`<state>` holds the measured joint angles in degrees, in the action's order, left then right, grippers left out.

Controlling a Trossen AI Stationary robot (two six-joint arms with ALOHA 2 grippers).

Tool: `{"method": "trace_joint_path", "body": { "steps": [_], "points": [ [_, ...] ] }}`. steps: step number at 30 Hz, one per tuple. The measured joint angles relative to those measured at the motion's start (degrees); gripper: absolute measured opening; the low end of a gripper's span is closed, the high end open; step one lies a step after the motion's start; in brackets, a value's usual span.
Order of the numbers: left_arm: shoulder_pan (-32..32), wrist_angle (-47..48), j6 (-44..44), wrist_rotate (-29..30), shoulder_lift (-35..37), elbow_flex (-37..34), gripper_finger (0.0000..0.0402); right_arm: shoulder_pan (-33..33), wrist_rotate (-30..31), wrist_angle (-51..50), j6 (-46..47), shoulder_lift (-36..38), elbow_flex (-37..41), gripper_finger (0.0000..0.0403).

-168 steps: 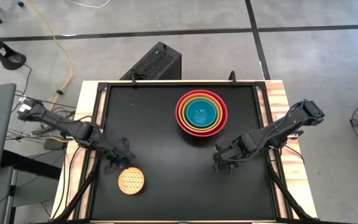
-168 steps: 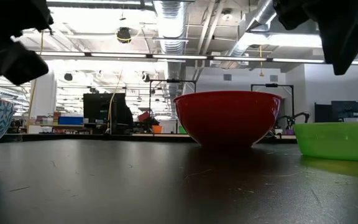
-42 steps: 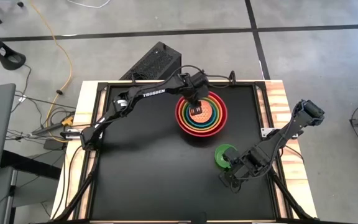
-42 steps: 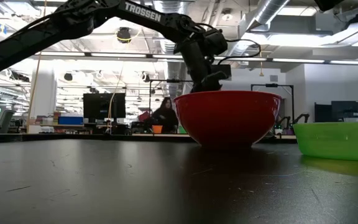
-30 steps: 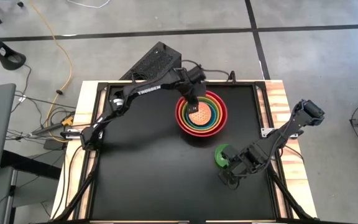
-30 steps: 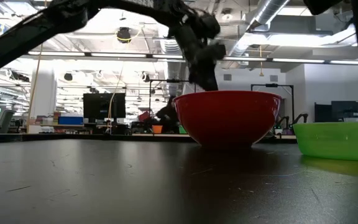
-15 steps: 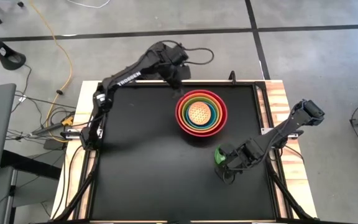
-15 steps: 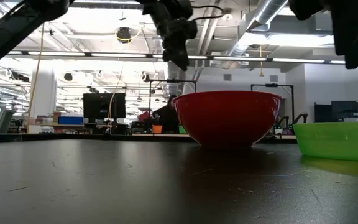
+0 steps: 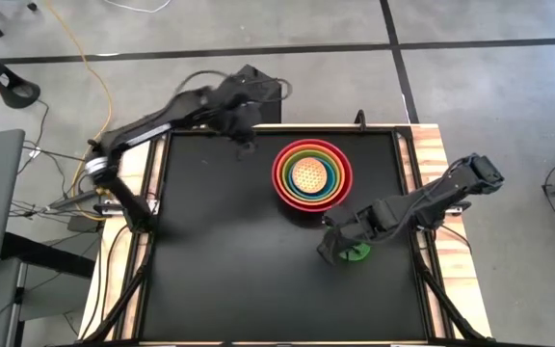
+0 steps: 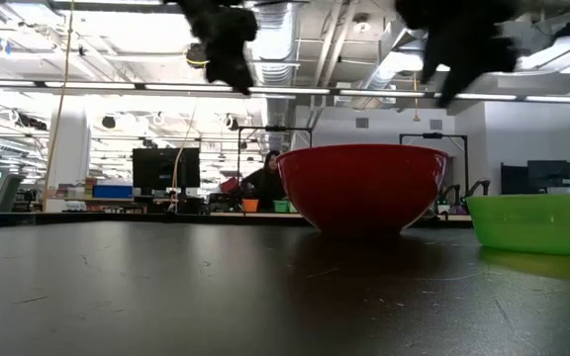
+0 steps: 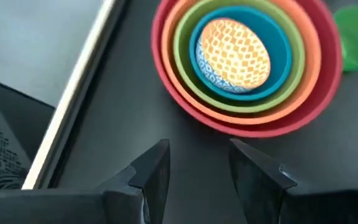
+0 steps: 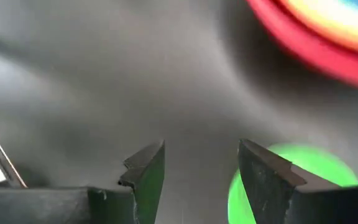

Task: Nest bowls inside each other
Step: Stack the green bowl on top of the light orange bowl

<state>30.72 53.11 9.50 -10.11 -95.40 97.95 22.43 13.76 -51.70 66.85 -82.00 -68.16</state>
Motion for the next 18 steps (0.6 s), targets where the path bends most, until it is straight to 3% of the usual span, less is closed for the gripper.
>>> {"method": "trace_joint_path", "body": {
  "steps": [6, 11, 14, 18],
  "points": [
    [-1.5, -17.3, -9.2, -0.1, 20.1, -27.5, 0.0151, -10.3, -0.1, 11.2, -15.1, 0.4, 0.0, 0.0217],
    [-5.9, -30.8, -23.4, 0.1, 35.6, -48.9, 0.0151, -20.6, -0.2, 22.7, -23.0, 0.2, 0.0, 0.0217],
    [-10.4, -37.3, -31.4, 1.6, 43.5, -58.3, 0.0151, -25.9, -0.1, 28.1, -26.8, 0.2, 0.0, 0.0217],
    [-16.0, -38.7, -38.2, 9.3, 51.0, -65.4, 0.0151, -32.1, 3.0, 30.9, -28.9, 0.2, 0.0, 0.0216]
  ]
}}
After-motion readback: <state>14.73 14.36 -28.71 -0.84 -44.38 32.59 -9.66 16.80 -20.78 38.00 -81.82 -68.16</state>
